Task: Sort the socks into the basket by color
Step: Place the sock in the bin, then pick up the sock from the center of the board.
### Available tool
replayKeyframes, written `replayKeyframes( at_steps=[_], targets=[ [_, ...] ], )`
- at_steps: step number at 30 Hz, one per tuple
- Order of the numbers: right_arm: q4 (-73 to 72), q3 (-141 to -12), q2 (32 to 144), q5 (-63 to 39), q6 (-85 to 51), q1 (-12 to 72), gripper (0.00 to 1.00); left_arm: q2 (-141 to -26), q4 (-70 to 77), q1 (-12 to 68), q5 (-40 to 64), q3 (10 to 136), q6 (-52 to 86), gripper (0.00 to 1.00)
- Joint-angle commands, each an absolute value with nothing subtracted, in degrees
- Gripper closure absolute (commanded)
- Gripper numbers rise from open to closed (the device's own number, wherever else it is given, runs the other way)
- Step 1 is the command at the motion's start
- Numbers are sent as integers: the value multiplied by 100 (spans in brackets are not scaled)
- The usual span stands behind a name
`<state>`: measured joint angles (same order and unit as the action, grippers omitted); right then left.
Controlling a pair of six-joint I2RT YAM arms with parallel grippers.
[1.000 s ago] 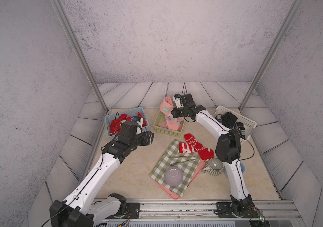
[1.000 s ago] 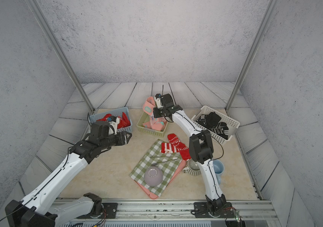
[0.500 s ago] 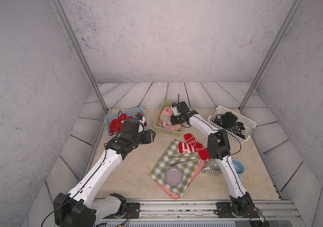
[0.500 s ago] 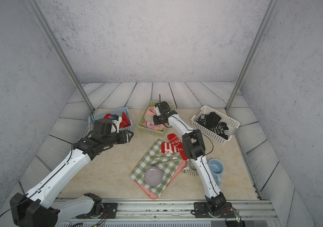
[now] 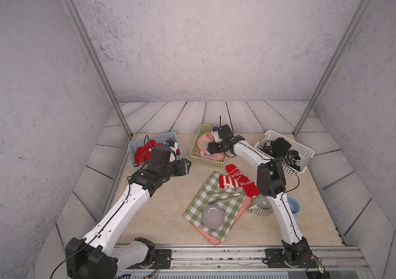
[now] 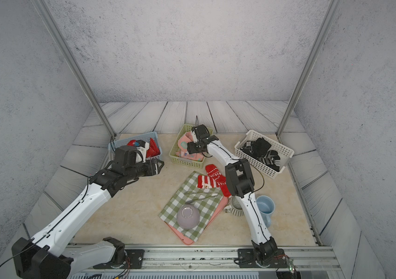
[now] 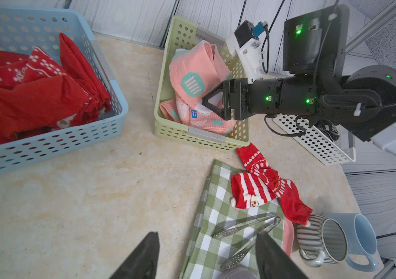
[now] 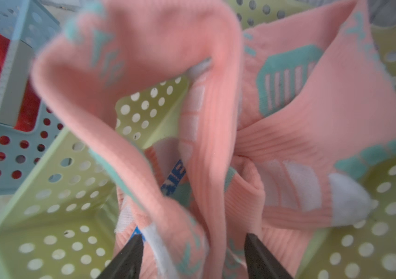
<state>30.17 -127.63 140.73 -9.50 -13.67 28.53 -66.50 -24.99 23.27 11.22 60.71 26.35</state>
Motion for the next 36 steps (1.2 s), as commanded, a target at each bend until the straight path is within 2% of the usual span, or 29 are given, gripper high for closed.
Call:
replayKeyframes(
  at_steps=[1,4,5,6,10,12,18,23,36],
  targets=[
    [3020,-12754,13623,-853,-1406,2838,23,-6509,-2442,2285,1095,6055,2581,32],
    [3057,-12809,13462,-809,-1406,2838,12,-6424,-2446,2285,1038,6028,2587,32],
    [3120,-12867,13433,-792,-1406,2839,3,-6385,-2429,2285,1024,6004,2587,31],
    [3207,-12925,13385,-768,-1408,2839,1,-6356,-2436,2285,1010,6001,2586,29],
    [3427,-12846,13138,-634,-1426,2839,1,-6272,-2434,2277,1012,6002,2579,24],
    [3297,-12481,12859,-583,-1475,2837,1,-6250,-2410,2276,1010,5994,2600,20],
    [2941,-11453,11993,-524,-1511,2836,1,-6253,-2357,2259,1124,5956,2649,16],
    [2875,-10863,11462,-536,-1590,2838,1,-6175,-2327,2250,1049,5879,2694,0],
    [2953,-8752,10067,-368,-1972,2838,1,-6232,-2494,2241,1105,5733,2482,0]
  ],
)
